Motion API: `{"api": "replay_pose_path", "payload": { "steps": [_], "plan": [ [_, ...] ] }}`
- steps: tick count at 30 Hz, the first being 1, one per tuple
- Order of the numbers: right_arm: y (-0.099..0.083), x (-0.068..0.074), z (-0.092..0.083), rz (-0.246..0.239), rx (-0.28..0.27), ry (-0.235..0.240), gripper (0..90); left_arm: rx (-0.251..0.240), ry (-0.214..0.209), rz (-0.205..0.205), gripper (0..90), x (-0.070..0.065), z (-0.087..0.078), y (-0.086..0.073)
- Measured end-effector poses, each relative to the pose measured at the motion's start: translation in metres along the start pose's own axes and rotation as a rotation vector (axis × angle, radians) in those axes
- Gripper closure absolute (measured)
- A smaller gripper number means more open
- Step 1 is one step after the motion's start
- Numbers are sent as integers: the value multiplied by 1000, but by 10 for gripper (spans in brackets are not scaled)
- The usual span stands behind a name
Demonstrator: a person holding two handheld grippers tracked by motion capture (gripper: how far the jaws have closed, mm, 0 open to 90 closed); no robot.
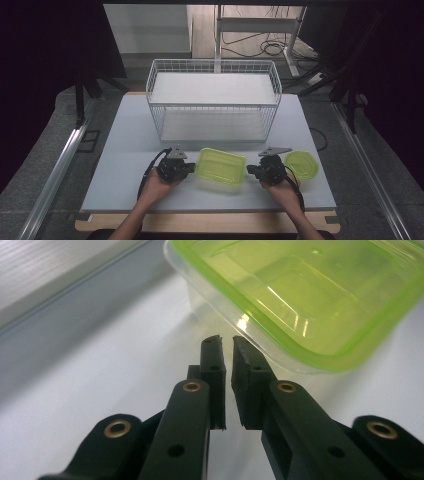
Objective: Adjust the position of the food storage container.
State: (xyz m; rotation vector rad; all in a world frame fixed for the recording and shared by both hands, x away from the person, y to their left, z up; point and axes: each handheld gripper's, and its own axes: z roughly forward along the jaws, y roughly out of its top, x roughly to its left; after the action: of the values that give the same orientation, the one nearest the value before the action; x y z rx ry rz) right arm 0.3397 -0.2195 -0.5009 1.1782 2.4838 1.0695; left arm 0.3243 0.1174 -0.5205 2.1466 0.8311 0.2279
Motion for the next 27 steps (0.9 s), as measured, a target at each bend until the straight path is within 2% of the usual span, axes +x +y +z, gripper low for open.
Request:
{"api": "replay_pose_path", "payload": {
  "steps": [6, 7, 11, 16, 18, 19, 22, 24, 25, 27],
  "plan": [
    [1, 1, 3, -9, 3, 17, 880, 12, -9, 14, 841, -15, -9, -11],
    [1, 3, 3, -17, 6, 36, 879, 16, -9, 12, 839, -18, -12, -14],
    [1, 8, 4, -28, 9, 48, 879, 17, -1, 12, 839, -23, -19, -20],
    [0, 21, 6, -55, 21, 79, 880, 33, 18, 1, 833, -30, -28, -32],
    [0, 24, 6, -62, 24, 81, 879, 38, 21, 2, 832, -30, -29, -33],
    [0, 31, 7, -76, 29, 99, 878, 37, 24, -6, 833, -30, -31, -34],
    [-1, 40, 9, -114, 42, 102, 878, 29, 29, -18, 834, -27, -33, -33],
    [-1, 42, 9, -122, 45, 107, 878, 29, 35, -22, 837, -26, -33, -34],
    [-2, 48, 10, -144, 49, 105, 878, 34, 42, -19, 836, -26, -33, -34],
    [-3, 50, 10, -155, 54, 107, 877, 43, 42, -22, 835, -25, -33, -36]
  ]
}}
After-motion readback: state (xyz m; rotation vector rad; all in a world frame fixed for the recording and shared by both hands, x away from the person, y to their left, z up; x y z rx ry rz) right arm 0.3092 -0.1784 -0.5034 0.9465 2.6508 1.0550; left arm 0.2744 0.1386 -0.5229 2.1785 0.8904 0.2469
